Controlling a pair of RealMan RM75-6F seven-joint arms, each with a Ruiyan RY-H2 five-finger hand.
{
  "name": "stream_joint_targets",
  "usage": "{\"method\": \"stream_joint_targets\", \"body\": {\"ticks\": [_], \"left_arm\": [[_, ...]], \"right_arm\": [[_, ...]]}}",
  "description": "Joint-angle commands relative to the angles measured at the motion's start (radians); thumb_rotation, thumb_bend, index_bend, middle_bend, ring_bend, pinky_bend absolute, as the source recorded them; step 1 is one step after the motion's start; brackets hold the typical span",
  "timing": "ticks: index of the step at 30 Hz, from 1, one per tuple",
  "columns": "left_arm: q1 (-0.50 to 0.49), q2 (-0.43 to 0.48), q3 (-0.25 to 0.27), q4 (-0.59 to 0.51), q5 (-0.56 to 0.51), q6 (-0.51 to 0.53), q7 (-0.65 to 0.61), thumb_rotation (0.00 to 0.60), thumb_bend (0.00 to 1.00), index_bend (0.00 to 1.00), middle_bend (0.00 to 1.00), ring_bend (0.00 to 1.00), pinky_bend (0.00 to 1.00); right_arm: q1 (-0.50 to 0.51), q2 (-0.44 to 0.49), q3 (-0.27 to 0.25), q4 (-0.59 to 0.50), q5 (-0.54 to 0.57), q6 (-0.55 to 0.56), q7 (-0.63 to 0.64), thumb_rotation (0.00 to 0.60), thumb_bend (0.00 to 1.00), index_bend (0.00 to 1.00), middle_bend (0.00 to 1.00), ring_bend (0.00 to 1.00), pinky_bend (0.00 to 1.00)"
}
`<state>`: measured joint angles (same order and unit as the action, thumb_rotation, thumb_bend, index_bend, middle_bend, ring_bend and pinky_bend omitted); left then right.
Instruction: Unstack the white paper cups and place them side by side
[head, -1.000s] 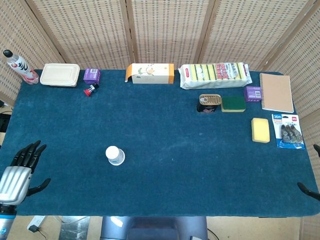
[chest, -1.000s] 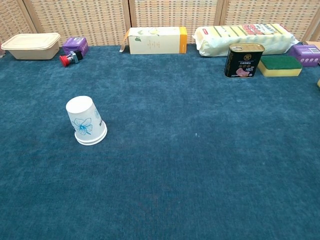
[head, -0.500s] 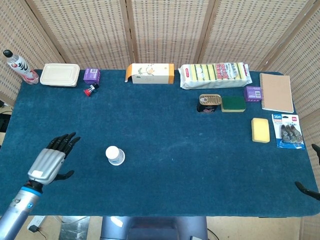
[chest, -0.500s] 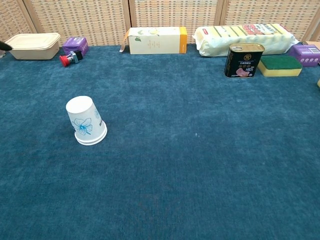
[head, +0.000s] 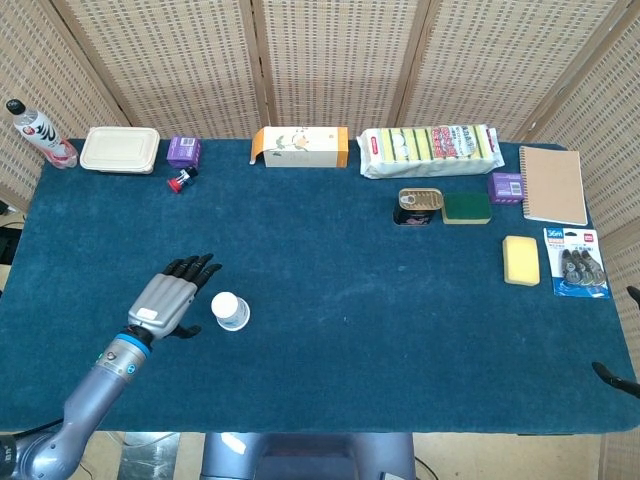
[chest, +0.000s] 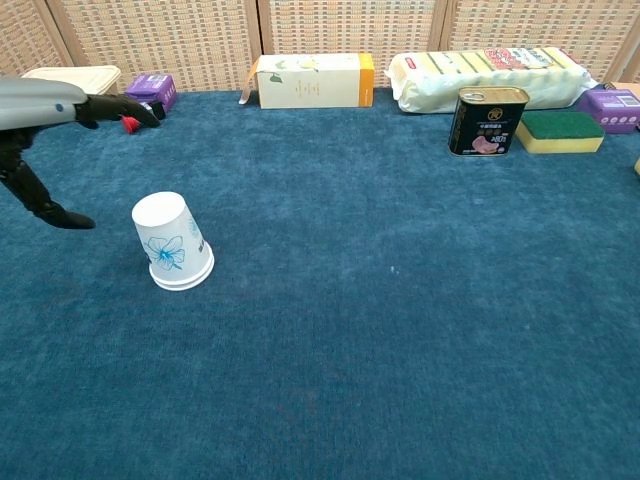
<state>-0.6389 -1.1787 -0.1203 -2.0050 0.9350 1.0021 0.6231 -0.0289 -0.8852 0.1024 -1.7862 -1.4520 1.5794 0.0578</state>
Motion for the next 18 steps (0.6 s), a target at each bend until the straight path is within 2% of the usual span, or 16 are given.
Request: {"method": "stream_joint_targets", "body": {"ticks": [1, 9, 18], "left_arm": [[-0.026, -0.028, 0.0, 0.002, -0.038, 0.009, 0.032, 0.6, 0.18, 0.11, 0.0, 0.0, 0.08], [-0.08, -0.077, 0.01, 0.008, -0.147, 0.049, 0.105, 0.6, 0.2, 0.17, 0.0, 0.0, 0.08], [-0.128, -0.117, 0.012, 0.015, -0.245, 0.071, 0.128, 0.6, 0.23, 0.2, 0.0, 0.0, 0.08]], "right_arm": [[0.0, 0.003, 0.001, 0.002, 0.0, -0.001, 0.01, 0.6, 0.0, 0.09, 0.0, 0.0, 0.0], [0.0, 0.007, 0.001, 0.006, -0.001, -0.001, 0.027, 0.6, 0.0, 0.09, 0.0, 0.0, 0.0], [0.004, 0.012, -0.001, 0.007, 0.0, -0.013, 0.045, 0.6, 0.0, 0.09, 0.0, 0.0, 0.0]]}}
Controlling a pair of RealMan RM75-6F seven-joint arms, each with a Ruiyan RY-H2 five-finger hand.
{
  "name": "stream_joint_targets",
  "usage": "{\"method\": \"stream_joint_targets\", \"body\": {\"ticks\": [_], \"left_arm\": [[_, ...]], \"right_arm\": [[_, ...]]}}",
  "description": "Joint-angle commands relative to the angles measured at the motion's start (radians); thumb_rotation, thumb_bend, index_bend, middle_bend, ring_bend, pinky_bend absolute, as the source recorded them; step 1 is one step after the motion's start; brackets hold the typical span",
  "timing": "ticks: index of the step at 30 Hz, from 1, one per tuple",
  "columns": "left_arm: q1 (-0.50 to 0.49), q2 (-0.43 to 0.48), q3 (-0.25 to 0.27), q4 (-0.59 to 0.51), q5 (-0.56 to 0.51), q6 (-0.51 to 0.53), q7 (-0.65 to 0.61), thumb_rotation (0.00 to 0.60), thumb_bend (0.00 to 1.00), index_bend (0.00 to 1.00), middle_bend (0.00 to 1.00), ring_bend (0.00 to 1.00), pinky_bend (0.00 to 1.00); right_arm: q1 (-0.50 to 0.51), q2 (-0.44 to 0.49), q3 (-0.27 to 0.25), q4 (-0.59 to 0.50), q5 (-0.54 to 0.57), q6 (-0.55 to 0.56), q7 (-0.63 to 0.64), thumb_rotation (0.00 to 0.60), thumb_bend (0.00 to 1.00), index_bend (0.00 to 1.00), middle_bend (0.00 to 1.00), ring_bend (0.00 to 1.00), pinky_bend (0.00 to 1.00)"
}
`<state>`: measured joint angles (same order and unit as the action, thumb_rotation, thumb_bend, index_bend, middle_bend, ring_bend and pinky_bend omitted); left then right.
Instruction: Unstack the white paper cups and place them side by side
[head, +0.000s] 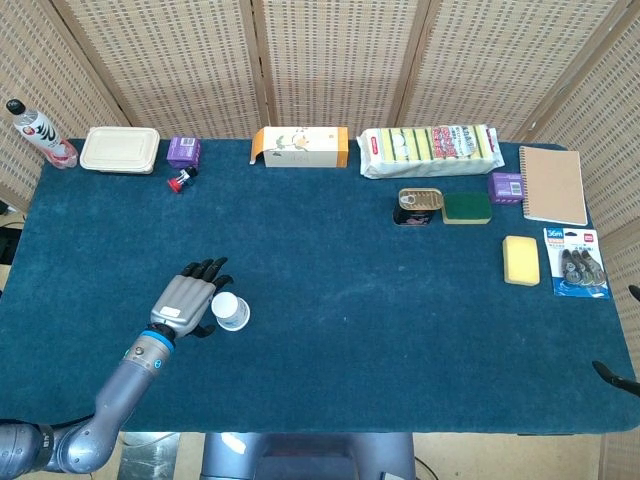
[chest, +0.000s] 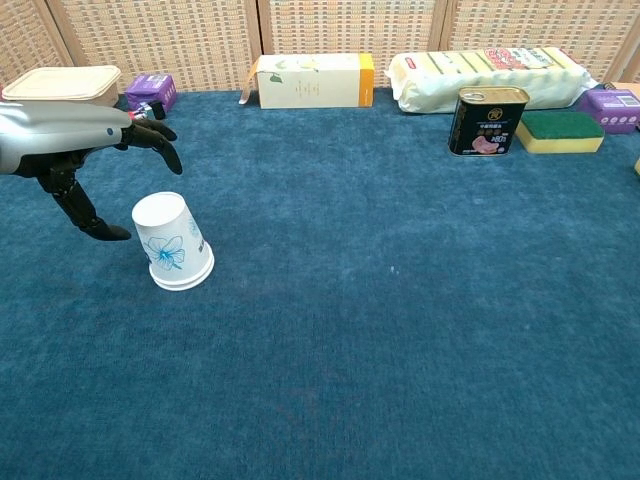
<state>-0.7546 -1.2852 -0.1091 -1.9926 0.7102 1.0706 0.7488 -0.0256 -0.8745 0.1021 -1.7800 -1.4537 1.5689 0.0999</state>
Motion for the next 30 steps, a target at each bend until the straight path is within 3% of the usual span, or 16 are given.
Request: {"method": "stream_joint_targets", "body": {"ticks": [1, 17, 30], "left_arm": [[-0.017, -0.013, 0.001, 0.005, -0.028, 0.003, 0.003, 0.6, 0.23, 0.2, 0.0, 0.0, 0.08], [-0.071, -0.047, 0.016, 0.033, -0.092, 0.032, 0.009, 0.6, 0.28, 0.27, 0.0, 0.0, 0.08], [-0.078, -0.044, 0.036, 0.022, -0.072, 0.059, 0.0, 0.6, 0.3, 0.35, 0.0, 0.0, 0.08]], "right_arm": [[0.0, 0.001, -0.001, 0.002, 0.001, -0.002, 0.005, 0.6, 0.0, 0.09, 0.0, 0.0, 0.0], [0.003, 0.001, -0.002, 0.004, 0.001, -0.006, 0.007, 0.6, 0.0, 0.09, 0.0, 0.0, 0.0], [0.005, 0.002, -0.005, 0.003, -0.002, -0.01, 0.008, 0.6, 0.0, 0.09, 0.0, 0.0, 0.0]]}}
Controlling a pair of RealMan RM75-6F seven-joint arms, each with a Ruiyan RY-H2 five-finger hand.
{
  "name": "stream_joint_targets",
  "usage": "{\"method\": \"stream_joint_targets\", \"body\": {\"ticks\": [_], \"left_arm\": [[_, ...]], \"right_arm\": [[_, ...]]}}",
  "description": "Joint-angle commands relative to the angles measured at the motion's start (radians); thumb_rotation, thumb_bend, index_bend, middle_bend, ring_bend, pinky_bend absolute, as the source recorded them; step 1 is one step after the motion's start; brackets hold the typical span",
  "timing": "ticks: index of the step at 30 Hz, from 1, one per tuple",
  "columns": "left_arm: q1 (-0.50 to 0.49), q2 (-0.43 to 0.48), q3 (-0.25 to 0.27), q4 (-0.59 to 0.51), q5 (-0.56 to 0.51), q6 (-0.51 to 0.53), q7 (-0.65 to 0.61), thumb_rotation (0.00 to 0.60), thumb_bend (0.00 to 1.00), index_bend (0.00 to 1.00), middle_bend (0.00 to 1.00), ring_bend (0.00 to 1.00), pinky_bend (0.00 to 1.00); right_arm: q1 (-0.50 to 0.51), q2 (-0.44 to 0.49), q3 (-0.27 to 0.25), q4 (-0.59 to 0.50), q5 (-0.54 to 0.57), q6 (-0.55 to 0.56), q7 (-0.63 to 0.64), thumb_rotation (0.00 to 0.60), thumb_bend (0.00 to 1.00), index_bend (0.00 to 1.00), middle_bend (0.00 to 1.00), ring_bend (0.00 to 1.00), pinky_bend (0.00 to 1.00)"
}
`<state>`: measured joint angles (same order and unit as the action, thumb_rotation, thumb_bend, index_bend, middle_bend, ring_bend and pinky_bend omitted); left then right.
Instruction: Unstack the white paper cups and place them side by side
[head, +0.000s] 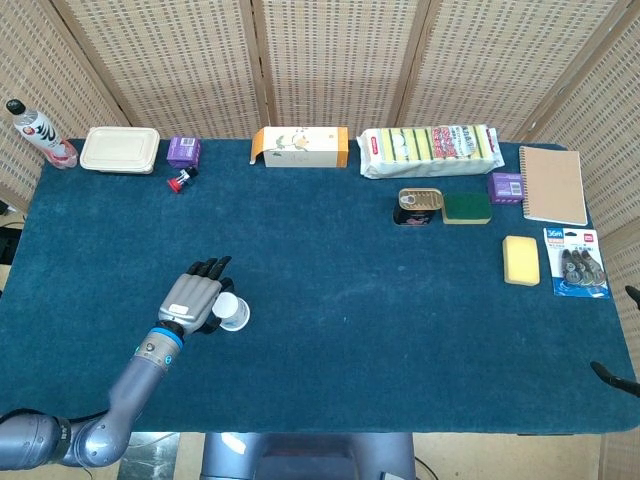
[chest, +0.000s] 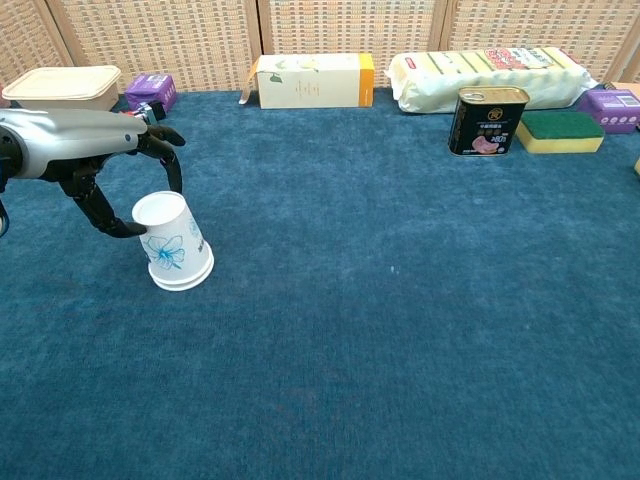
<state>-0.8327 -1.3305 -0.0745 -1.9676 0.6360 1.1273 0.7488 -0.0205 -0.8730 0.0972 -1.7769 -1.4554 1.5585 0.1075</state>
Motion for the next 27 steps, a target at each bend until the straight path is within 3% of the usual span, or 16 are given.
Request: {"method": "stream_joint_targets", "body": {"ticks": [1, 13, 22, 27], "left_arm": [[0.0, 0.004, 0.002, -0.007, 0.005, 0.006, -0.001, 0.6, 0.3, 0.35, 0.0, 0.0, 0.08], [0.017, 0.1, -0.008, -0.126, 0.064, 0.056, -0.03, 0.6, 0.3, 0.35, 0.0, 0.0, 0.08], [0.084, 0.354, -0.028, -0.315, 0.206, 0.057, -0.167, 0.6, 0.3, 0.35, 0.0, 0.0, 0.08], [0.158, 0.477, -0.001, -0.324, 0.313, 0.048, -0.271, 0.6, 0.3, 0.35, 0.0, 0.0, 0.08]], "right_arm": [[0.0, 0.0, 0.0, 0.0, 0.0, 0.0, 0.001, 0.6, 0.0, 0.09, 0.0, 0.0, 0.0], [-0.001, 0.001, -0.002, 0.0, -0.002, 0.001, 0.005, 0.6, 0.0, 0.09, 0.0, 0.0, 0.0], [0.001, -0.002, -0.006, -0.005, -0.011, -0.001, -0.005, 0.6, 0.0, 0.09, 0.0, 0.0, 0.0], [0.001, -0.005, -0.01, -0.01, -0.016, -0.001, -0.017, 0.6, 0.0, 0.09, 0.0, 0.0, 0.0]]}}
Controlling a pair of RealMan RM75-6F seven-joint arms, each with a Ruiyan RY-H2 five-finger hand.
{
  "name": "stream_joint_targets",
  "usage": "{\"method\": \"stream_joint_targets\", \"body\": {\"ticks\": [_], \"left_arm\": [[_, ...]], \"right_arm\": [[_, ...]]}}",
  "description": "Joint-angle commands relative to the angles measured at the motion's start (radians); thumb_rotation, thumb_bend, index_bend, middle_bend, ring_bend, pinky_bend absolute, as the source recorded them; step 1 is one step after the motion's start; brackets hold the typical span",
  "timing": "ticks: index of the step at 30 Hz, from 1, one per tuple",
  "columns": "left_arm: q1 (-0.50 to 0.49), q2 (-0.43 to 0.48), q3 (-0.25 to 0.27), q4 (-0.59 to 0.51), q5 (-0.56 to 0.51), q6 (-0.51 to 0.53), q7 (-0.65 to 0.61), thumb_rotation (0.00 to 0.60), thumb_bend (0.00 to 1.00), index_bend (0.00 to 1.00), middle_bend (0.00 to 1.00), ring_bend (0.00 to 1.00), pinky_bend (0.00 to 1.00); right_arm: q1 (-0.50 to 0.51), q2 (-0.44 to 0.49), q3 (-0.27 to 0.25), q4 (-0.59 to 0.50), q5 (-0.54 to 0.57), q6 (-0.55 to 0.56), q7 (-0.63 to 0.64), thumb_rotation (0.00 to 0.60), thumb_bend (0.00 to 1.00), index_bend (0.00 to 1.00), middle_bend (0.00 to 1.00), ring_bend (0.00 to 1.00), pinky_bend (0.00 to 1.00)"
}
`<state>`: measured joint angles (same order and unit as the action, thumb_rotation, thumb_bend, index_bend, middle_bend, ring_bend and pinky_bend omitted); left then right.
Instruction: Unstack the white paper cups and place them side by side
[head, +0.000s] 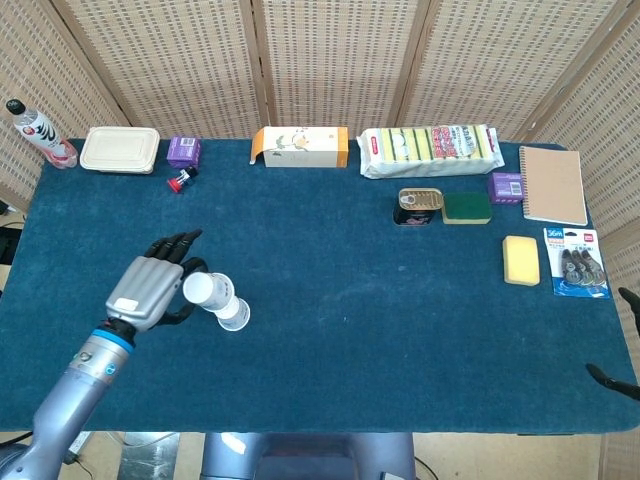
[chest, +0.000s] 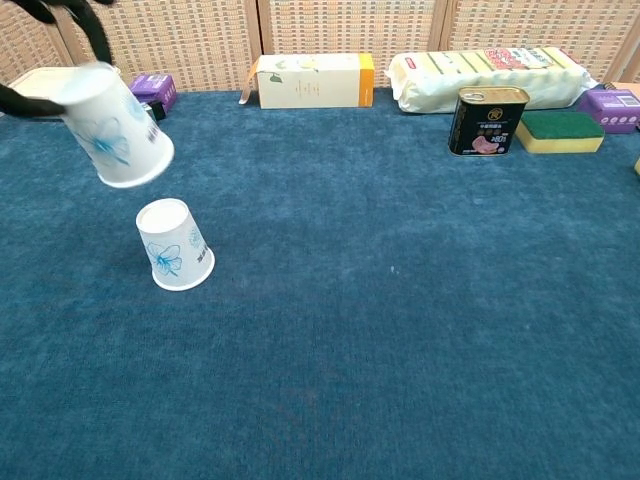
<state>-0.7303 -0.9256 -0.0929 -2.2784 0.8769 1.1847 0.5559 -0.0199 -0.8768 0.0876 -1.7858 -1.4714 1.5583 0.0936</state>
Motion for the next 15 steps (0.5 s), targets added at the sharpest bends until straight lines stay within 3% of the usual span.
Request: {"method": "stream_joint_targets", "body": {"ticks": [1, 6, 15], "left_arm": [[0.064, 0.076, 0.022, 0.001, 0.082, -0.019, -0.098, 0.6, 0.3, 0.35, 0.0, 0.0, 0.08], [0.09, 0.056, 0.046, 0.101, 0.096, -0.079, -0.174, 0.6, 0.3, 0.35, 0.0, 0.0, 0.08], [0.104, -0.073, 0.071, 0.289, 0.069, -0.165, -0.24, 0.6, 0.3, 0.35, 0.0, 0.0, 0.08]], "right_arm": [[0.001, -0.002, -0.001, -0.002, 0.0, -0.002, -0.005, 0.6, 0.0, 0.09, 0.0, 0.0, 0.0], [0.002, -0.001, 0.0, -0.003, 0.004, -0.004, -0.007, 0.6, 0.0, 0.09, 0.0, 0.0, 0.0], [0.004, -0.001, 0.0, 0.0, 0.008, -0.01, -0.002, 0.6, 0.0, 0.09, 0.0, 0.0, 0.0]]}}
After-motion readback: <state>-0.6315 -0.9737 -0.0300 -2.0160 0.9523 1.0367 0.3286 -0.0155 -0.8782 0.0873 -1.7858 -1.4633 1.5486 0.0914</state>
